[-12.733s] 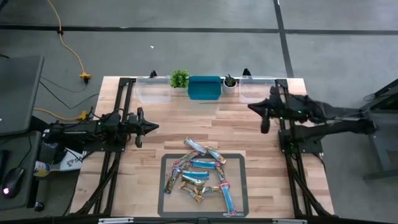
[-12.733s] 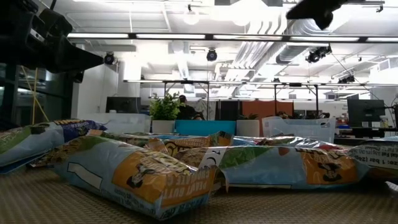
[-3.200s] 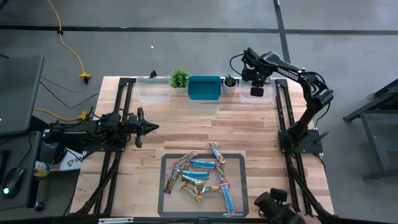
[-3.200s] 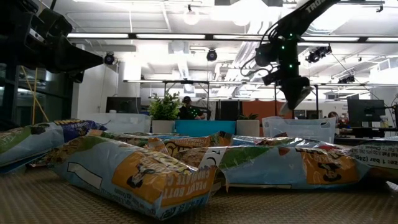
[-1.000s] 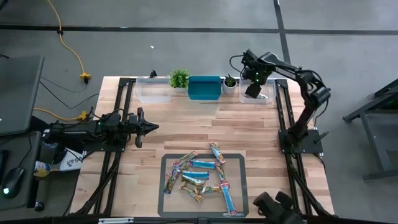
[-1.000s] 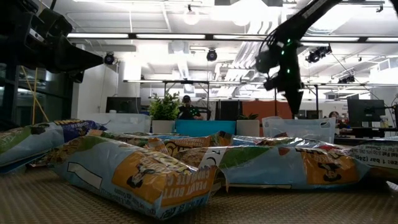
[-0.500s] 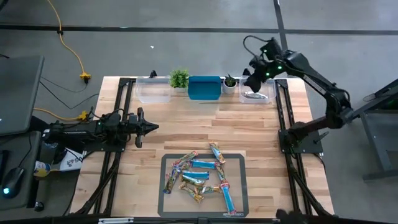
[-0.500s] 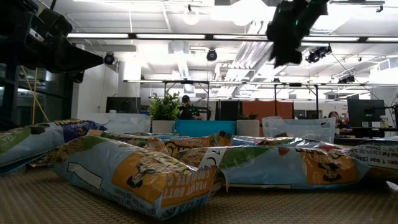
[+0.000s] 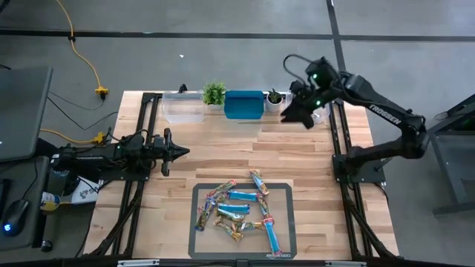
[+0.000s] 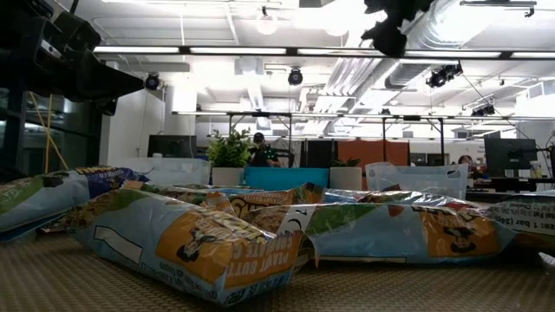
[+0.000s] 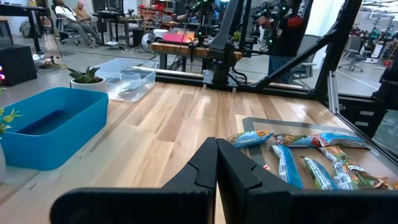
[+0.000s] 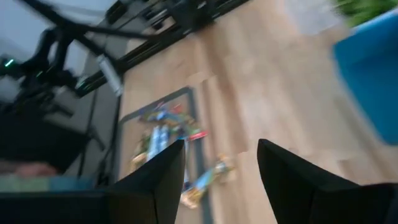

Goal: Pick and place Granola Bars by type
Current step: Put the yellow granola bar into the right transparent bin

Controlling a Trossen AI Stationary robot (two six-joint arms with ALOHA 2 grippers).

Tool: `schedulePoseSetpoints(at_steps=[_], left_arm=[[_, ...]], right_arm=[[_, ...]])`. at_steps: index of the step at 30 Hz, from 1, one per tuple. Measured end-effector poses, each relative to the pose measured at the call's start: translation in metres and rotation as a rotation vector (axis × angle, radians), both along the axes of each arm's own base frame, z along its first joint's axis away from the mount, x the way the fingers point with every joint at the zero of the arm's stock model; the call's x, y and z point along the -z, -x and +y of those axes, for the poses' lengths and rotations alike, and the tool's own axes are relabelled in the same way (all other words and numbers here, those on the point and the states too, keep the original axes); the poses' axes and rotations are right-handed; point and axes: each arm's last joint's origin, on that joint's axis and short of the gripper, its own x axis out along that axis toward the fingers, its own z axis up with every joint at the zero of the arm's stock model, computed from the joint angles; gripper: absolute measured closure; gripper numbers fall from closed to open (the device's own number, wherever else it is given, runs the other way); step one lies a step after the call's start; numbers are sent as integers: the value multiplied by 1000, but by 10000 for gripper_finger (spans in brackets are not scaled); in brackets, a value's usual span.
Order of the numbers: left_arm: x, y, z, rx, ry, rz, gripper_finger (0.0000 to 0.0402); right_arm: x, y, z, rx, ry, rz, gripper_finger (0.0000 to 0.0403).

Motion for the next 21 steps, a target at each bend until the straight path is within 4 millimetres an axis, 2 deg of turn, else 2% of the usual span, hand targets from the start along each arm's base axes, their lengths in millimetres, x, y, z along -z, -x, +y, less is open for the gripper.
schedulePoseSetpoints(at_steps=[4, 8, 17, 21], left_arm=[[0, 0, 0, 0, 0, 0, 400], [0, 0, 0, 0, 0, 0, 400], [0, 0, 0, 0, 0, 0, 400], [0, 0, 0, 0, 0, 0, 400]], right_arm=[[1, -15, 31, -74, -42, 38, 218], [2, -26, 63, -64, -69, 106, 217], [10, -47, 128, 213, -82, 231, 217], [27, -70, 154, 301, -82, 252, 217]])
